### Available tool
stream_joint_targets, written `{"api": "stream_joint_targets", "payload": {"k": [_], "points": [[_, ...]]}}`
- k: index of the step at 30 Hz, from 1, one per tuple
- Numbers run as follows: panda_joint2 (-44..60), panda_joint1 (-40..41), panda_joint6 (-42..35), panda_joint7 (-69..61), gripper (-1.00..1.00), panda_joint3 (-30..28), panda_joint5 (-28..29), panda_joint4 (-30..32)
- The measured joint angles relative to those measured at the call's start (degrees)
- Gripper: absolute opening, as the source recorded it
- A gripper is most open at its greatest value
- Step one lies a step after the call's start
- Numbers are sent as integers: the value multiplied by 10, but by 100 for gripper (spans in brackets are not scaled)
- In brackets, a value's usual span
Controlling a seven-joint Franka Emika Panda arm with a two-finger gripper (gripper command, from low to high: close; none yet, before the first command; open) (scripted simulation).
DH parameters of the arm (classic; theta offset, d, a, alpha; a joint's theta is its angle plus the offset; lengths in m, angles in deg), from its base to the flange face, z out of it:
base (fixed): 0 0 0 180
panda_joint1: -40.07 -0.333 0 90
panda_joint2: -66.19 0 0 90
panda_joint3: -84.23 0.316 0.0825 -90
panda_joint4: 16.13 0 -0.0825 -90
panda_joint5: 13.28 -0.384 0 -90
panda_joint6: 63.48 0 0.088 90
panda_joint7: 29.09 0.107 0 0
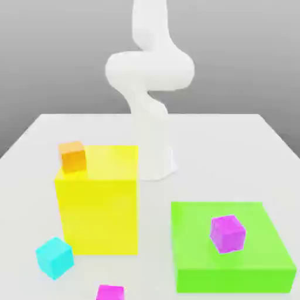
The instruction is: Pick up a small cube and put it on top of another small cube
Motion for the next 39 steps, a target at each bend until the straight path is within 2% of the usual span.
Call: {"api": "stream_joint_targets", "payload": {"k": [28,33,34,39], "points": [[585,23,183,-60,0,-46,-38,6],[689,36,254,-70,0,-33,-50,-12],[700,37,263,-72,-100,-32,-52,-14],[700,37,262,-71,-100,-31,-51,-14]]}}
